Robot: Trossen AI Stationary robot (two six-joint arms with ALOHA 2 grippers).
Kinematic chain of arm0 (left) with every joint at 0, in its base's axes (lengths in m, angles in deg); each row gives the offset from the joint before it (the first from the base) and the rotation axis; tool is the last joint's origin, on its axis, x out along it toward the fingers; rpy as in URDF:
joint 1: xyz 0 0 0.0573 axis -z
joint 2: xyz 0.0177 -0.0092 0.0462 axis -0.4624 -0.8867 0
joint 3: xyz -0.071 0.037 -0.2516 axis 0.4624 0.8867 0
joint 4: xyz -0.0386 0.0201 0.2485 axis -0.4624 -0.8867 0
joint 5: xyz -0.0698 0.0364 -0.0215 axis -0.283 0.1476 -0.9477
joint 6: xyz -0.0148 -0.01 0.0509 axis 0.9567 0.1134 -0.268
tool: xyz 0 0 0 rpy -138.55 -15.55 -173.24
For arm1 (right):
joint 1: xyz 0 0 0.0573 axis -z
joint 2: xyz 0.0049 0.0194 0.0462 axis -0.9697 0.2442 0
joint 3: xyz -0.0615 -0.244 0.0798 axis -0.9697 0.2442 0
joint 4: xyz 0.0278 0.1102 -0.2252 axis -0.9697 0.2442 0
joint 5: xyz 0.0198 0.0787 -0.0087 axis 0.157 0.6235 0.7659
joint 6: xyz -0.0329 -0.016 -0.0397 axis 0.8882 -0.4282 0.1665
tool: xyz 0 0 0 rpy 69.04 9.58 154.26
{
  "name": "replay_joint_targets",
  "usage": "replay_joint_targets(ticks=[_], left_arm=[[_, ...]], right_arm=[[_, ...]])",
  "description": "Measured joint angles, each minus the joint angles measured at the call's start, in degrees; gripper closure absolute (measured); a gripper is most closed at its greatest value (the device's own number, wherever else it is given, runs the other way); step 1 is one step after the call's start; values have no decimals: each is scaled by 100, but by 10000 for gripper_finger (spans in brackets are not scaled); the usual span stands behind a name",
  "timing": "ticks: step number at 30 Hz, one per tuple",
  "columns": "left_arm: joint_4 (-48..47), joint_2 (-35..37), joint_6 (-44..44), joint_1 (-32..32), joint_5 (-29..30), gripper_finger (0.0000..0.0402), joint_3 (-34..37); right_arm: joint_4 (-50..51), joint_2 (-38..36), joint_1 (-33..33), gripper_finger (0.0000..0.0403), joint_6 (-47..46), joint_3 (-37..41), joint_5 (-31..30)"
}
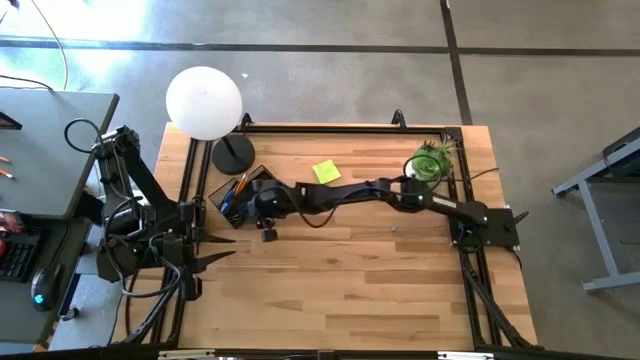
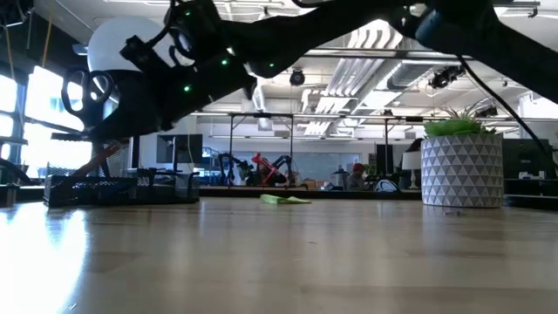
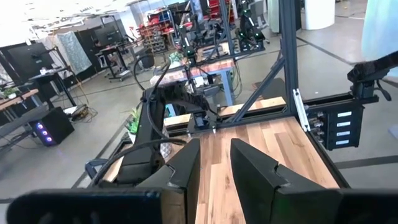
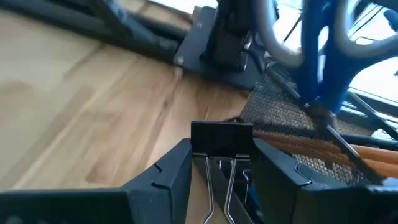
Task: Pick and place office supplies into organizer
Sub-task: Put the black binder clip into the black mesh desk organizer
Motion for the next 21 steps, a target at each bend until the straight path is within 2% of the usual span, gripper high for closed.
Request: replay_joint_targets(ticks=[5, 10, 16, 21], left_arm=[[-29, 2, 156, 0, 0, 323, 0], [-42, -37, 284, 0, 4, 323, 0], [-45, -33, 287, 0, 22, 323, 0], [-47, -33, 287, 0, 52, 323, 0]], right_arm=[[154, 321, -15, 269, 485, -473, -2], [30, 337, -24, 269, 982, -445, -54], [-214, 337, -24, 269, 1100, -439, -65], [-397, 337, -1, 269, 1201, -435, -345]])
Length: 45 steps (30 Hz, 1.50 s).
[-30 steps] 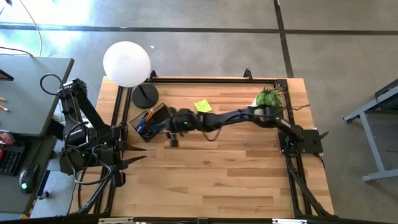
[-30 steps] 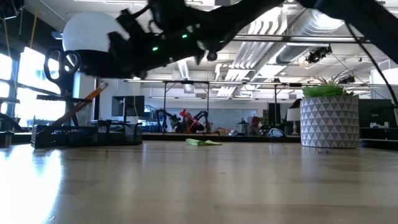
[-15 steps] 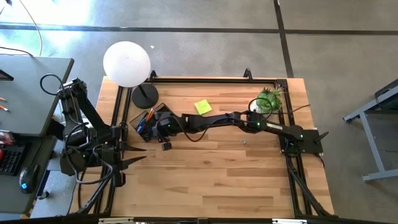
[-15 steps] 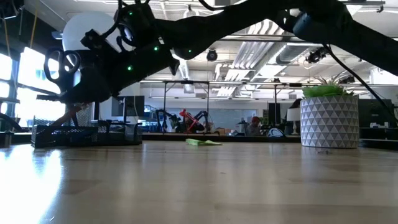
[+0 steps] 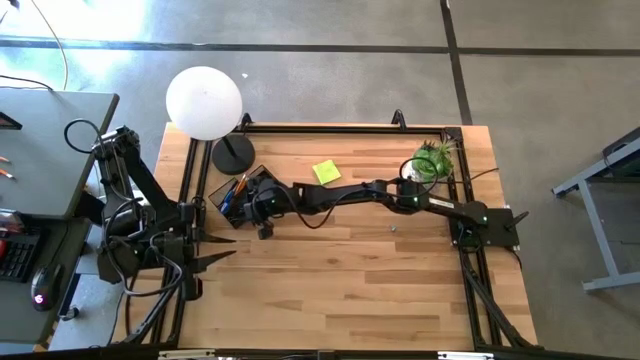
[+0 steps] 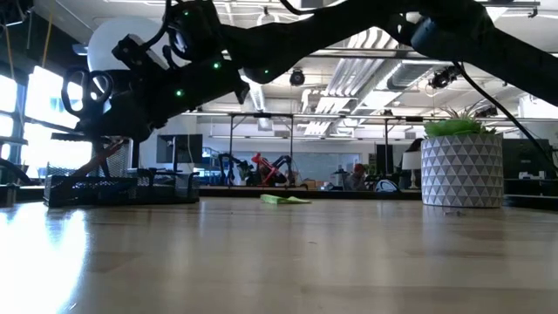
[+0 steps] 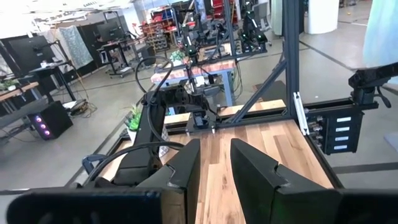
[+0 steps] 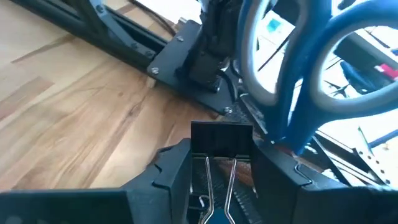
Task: Pick and place office supplies into organizer
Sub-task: Put the black binder clip into the black mesh desk organizer
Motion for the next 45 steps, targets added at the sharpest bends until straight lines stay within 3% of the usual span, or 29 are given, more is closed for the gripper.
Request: replay_joint_targets(ticks=[14, 21, 33, 45], left_arm=[[7, 0, -336, 0, 208, 323, 0], [207, 2, -1030, 0, 207, 323, 0], [667, 7, -1881, 0, -201, 323, 0], [667, 7, -1939, 0, -203, 323, 0]], right_arm=[[-838, 468, -10, 268, 62, 4, -104], [-754, 459, -10, 268, 18, 11, -627], [-605, 457, 14, 266, -362, 5, -614], [-433, 457, -34, 193, -519, 4, -416]])
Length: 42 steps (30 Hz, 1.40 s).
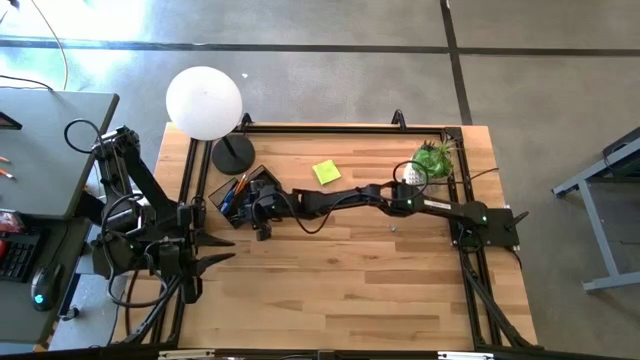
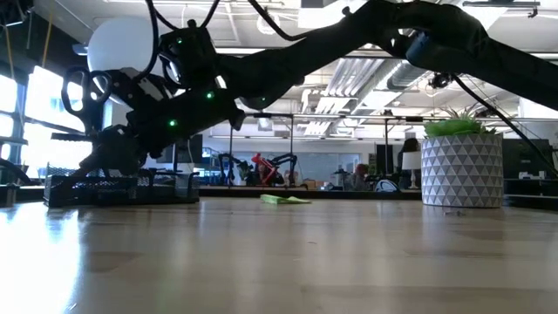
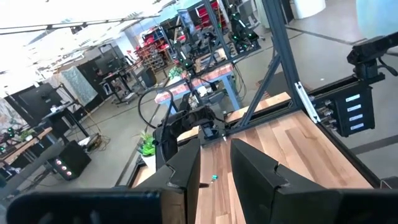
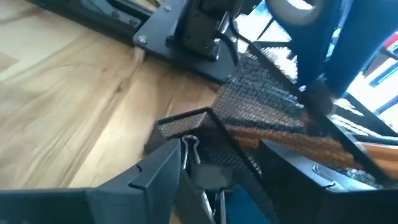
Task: Pick and place office supplies into organizer
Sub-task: Put the black binder clip into the black mesh desk organizer, then put the light blue binder clip into the black mesh desk organizer
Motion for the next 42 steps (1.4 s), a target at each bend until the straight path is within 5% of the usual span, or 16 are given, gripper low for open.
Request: replay_joint_targets(ticks=[7, 18, 25, 32, 42], left_arm=[[-7, 0, 7, 0, -26, 323, -2], [-15, -7, 206, 0, -68, 323, -2], [-15, -9, 306, -1, -68, 323, -1], [-59, -9, 425, -2, -68, 323, 0], [-44, -9, 446, -2, -66, 323, 0]], right_arm=[[898, -334, -232, 182, 17, -91, -552], [5989, -1351, -581, 200, -1091, -271, -1300], [7904, -1879, -496, 214, -2115, 63, -1423], [8104, -3274, -504, 226, -2895, 2289, -1575], [5654, -6459, -697, 242, -4265, 6592, -1056]])
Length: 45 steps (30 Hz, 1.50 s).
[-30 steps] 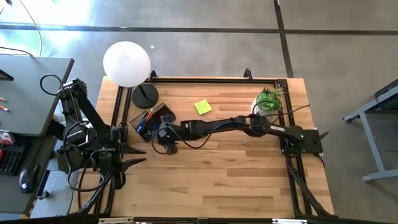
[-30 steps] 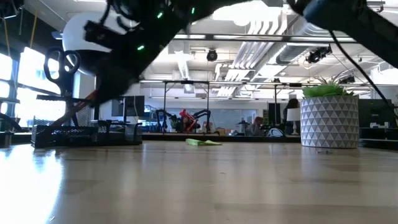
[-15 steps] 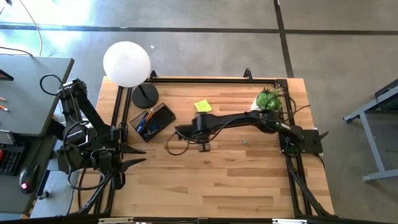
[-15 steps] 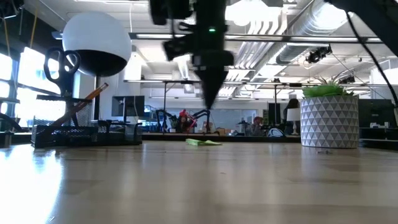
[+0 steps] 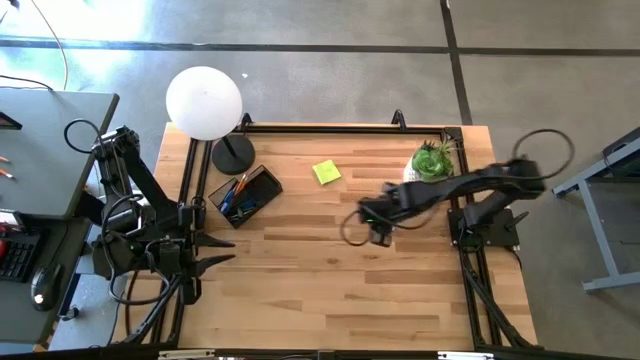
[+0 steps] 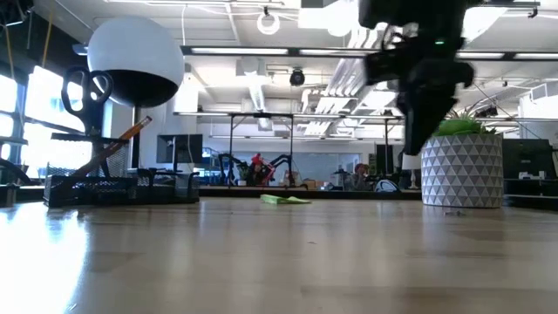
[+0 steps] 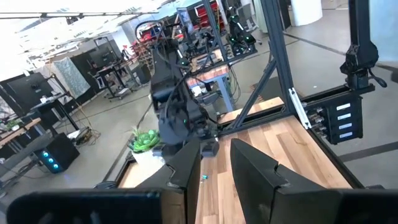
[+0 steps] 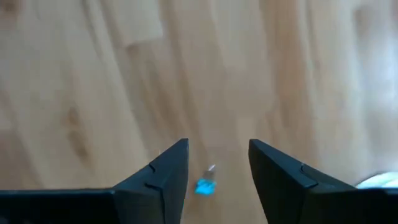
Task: Pick and place office supplies into organizer
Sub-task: Put the light blue binder clip into the black mesh desk organizer
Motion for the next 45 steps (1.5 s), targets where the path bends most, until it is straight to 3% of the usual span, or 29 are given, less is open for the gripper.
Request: replay_joint_targets(ticks=[5, 9, 14, 21, 27, 40, 45], left_arm=[[25, 0, -20, 1, 0, 323, -1], [24, -4, 11, -125, -66, 323, 0], [33, -113, 138, -955, -1222, 323, -2], [159, -472, 291, -2514, -3242, 323, -2], [341, -974, 350, -3620, -4522, 323, -2], [1052, -1814, 595, -4771, -6522, 323, -2], [1229, -2073, 593, -4846, -6730, 323, -2]], right_arm=[[-836, -1033, -226, 241, -871, 1337, 168], [-1429, -1387, -298, 242, -1522, 2162, 259], [-1691, -1444, -298, 241, -2010, 2761, 262], [-2096, -1444, -301, 244, -2004, 2911, 169], [-2219, -1444, -300, 242, -1975, 2911, -77], [-2315, -1438, -666, 252, -2067, 2913, -533], [-2658, -1438, -825, 261, -2151, 3237, -590]])
